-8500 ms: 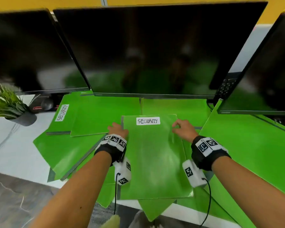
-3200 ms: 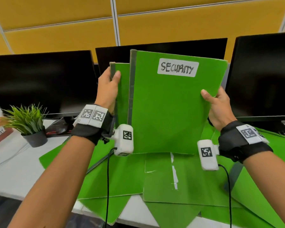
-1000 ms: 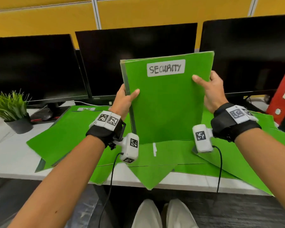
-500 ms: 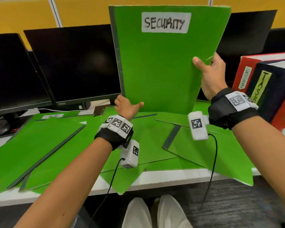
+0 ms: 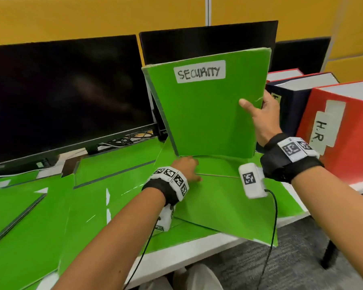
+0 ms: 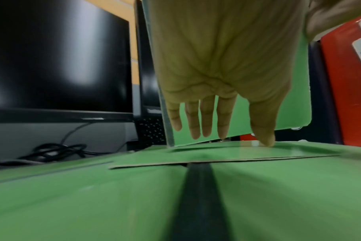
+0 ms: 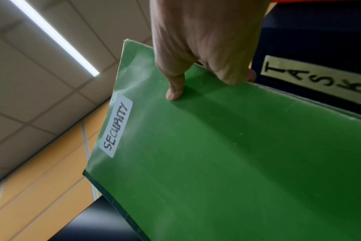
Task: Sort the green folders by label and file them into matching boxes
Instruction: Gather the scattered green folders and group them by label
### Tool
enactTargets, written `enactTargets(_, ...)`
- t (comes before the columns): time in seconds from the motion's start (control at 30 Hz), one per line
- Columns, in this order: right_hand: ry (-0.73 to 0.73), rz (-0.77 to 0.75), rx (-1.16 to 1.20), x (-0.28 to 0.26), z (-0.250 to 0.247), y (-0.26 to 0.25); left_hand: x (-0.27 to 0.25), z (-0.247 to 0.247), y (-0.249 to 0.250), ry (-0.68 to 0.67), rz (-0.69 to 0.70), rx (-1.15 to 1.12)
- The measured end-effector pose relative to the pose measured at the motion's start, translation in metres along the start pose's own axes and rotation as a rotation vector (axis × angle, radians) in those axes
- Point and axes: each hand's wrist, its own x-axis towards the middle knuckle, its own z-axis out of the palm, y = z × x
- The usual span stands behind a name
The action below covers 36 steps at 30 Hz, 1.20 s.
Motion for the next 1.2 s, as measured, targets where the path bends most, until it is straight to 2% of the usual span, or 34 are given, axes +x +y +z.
enactTargets(0.13, -0.003, 0.037, -0.019, 0.009, -0.013, 0.016, 0.033, 0.010, 0.025, -0.105, 0.094, 0.256)
enactTargets(0.27, -0.009, 0.075, -0.001, 0.019, -0.024, 0.031, 0.053, 0.011, 0.033, -0.157, 0.118, 0.324)
enactTargets(0.5, 0.006, 0.131, 0.014, 0.027, -0.031, 0.048, 0.056, 0.010, 0.041, -0.093, 0.231, 0.482)
enactTargets(0.63, 0.002, 0.135, 0.033, 0.029, -0.031, 0.045, 0.053, 0.005, 0.039, -0.022, 0.254, 0.445)
enactTargets(0.7, 0.002, 0.123, 0.046, 0.032, -0.031, 0.041, 0.051, -0.003, 0.033, 0.056, 0.220, 0.365)
enactTargets(0.8, -0.005, 0.091, 0.076, 0.037, -0.031, 0.028, 0.041, -0.021, 0.020, 0.246, 0.153, 0.186)
enactTargets(0.97, 0.010, 0.077, 0.141, 0.050, -0.026, 0.007, 0.014, -0.068, -0.010, 0.763, 0.117, -0.095)
enactTargets(1.2, 0.052, 0.115, 0.136, 0.042, -0.014, 0.006, -0.016, -0.126, -0.052, 1.124, -0.003, -0.527)
